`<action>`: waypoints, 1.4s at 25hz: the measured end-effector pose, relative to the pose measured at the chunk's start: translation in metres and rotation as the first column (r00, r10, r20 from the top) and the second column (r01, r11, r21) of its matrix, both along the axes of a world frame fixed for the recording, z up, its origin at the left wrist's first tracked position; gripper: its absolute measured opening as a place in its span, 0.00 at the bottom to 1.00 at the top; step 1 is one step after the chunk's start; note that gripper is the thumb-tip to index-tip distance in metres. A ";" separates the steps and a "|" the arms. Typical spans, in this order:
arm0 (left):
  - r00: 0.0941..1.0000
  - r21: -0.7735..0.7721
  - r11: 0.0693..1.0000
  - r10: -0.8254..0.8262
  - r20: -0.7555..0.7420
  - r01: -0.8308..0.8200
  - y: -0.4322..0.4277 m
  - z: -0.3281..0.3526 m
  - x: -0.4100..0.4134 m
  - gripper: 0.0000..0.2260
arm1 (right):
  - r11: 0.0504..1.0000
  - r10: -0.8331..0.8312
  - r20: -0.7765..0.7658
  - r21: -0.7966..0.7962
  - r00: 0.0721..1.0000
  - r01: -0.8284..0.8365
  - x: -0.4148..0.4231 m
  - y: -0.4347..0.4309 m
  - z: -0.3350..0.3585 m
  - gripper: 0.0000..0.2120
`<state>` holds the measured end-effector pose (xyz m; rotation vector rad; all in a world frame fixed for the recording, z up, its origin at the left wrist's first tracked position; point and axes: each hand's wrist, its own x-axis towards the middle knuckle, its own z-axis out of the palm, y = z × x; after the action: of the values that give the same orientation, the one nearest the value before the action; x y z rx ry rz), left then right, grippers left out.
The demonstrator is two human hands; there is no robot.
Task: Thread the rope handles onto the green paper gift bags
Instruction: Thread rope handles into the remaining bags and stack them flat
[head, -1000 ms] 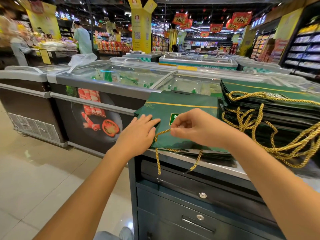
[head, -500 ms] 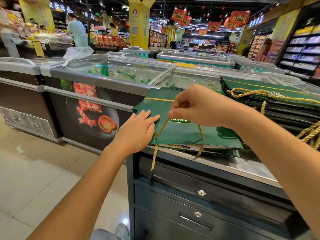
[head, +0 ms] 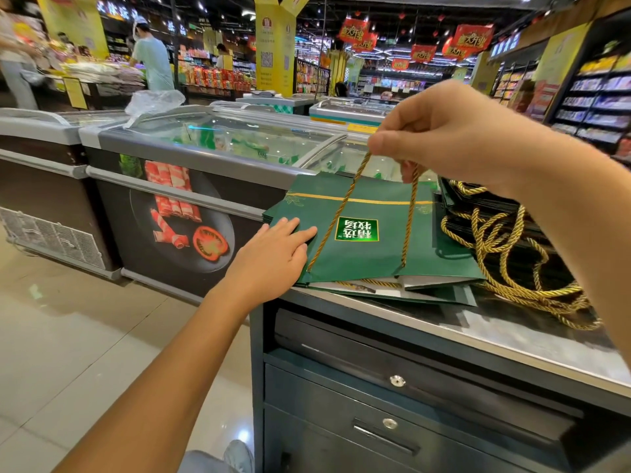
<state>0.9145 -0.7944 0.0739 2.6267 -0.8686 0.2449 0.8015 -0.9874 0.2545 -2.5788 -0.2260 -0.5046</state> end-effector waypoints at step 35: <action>0.803 -0.920 0.210 -0.449 -0.392 -0.332 0.013 0.087 -0.044 0.12 | 0.956 -0.058 0.341 -0.251 0.938 0.150 -0.012 0.007 -0.107 0.29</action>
<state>0.8704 -0.7814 0.1614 1.2038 -0.3130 -0.0900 0.7891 -0.9808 0.1474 -2.7694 -0.2901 -1.0144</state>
